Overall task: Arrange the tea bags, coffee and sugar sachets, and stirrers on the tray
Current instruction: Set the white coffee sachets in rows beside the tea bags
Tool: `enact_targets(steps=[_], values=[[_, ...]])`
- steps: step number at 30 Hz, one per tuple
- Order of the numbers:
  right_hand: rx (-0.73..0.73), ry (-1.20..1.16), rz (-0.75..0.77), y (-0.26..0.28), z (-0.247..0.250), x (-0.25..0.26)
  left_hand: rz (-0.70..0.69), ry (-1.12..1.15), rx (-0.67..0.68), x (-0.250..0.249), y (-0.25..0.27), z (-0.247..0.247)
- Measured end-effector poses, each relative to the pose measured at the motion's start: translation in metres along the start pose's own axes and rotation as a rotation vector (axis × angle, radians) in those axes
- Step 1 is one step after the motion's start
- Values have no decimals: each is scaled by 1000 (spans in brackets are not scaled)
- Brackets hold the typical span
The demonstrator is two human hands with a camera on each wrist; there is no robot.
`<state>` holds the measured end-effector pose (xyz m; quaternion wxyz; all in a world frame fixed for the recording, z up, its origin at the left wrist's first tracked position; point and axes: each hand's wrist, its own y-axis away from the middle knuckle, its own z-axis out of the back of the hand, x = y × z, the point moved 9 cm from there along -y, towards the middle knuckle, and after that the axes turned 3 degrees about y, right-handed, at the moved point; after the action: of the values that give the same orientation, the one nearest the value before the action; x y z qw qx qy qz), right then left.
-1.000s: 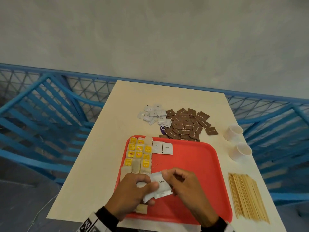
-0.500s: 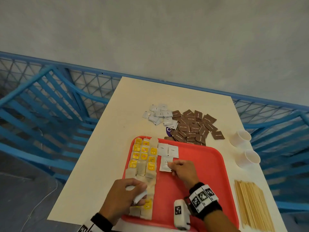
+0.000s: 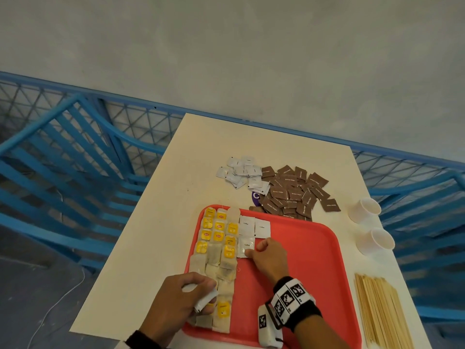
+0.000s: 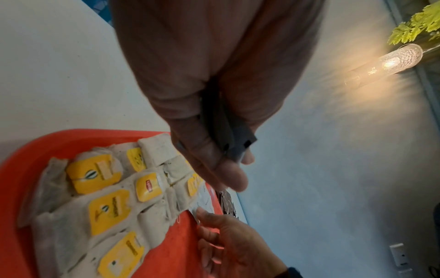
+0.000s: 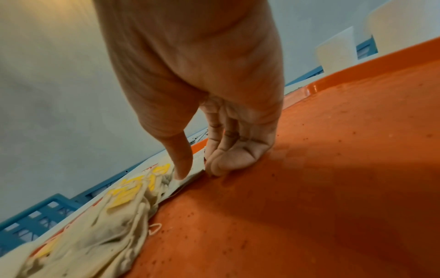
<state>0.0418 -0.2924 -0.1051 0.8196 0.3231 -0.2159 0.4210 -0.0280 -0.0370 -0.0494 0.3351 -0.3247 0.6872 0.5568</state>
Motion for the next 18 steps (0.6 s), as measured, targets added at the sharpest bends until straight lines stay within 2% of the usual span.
enact_targets(steps=[6, 10, 13, 15, 18], values=[[11, 6, 28, 8, 14, 9, -7, 103, 63, -8, 3, -13], [5, -10, 227, 45, 59, 39, 10, 284, 189, -18, 4, -31], [155, -150, 369, 92, 79, 57, -35, 369, 266, -32, 8, -55], [221, -238, 374, 115, 84, 57, -80, 331, 254, -38, 11, -71], [203, -292, 387, 132, 88, 51, -159, 120, 219, -46, 18, -93]])
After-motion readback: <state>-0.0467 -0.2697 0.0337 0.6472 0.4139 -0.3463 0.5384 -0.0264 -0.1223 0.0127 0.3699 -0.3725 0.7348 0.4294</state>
